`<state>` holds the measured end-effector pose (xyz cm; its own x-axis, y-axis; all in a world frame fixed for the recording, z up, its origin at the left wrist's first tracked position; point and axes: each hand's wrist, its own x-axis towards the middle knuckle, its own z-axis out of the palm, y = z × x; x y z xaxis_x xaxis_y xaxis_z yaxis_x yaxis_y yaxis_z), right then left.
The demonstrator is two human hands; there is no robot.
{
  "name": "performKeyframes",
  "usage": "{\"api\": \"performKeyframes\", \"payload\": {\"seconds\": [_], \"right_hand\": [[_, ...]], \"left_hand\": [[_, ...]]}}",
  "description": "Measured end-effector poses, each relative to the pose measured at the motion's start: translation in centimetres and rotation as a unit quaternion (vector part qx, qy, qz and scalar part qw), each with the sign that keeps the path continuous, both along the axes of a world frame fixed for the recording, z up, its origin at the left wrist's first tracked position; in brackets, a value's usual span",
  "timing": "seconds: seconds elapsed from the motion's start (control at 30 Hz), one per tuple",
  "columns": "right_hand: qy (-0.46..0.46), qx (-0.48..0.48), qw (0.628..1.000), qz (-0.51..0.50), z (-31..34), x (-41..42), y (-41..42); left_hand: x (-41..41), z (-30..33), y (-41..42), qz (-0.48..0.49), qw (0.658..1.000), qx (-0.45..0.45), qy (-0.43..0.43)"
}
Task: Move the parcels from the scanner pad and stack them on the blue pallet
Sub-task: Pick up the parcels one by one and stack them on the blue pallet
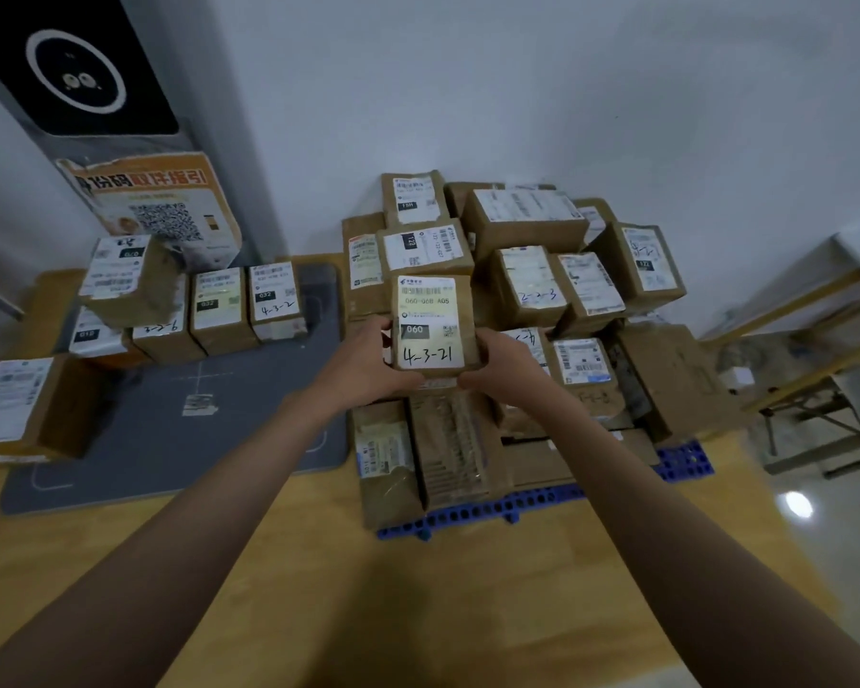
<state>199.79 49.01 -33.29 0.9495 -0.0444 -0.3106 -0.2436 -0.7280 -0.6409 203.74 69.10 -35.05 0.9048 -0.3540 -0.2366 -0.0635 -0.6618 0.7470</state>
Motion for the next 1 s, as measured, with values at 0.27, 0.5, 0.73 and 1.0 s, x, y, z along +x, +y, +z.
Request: {"api": "performKeyframes", "payload": {"seconds": [0.27,0.5,0.73,1.0], "right_hand": [[0.055,0.014,0.998,0.013,-1.4,5.0,-4.3],[0.109,0.013,0.993,0.051,-2.4,8.0,-5.5],[0.109,0.014,0.993,0.053,-2.5,8.4,-5.8],[0.076,-0.053,0.995,0.042,-0.1,6.6,-6.3]], "left_hand": [[3.9,-1.1,-4.7,0.017,0.999,0.02,0.034],[5.6,-2.7,-6.1,0.019,0.999,0.022,0.032],[6.1,-3.2,-5.8,0.038,0.998,0.017,0.049],[4.2,-1.3,-5.1,0.017,0.997,0.049,0.051]]}}
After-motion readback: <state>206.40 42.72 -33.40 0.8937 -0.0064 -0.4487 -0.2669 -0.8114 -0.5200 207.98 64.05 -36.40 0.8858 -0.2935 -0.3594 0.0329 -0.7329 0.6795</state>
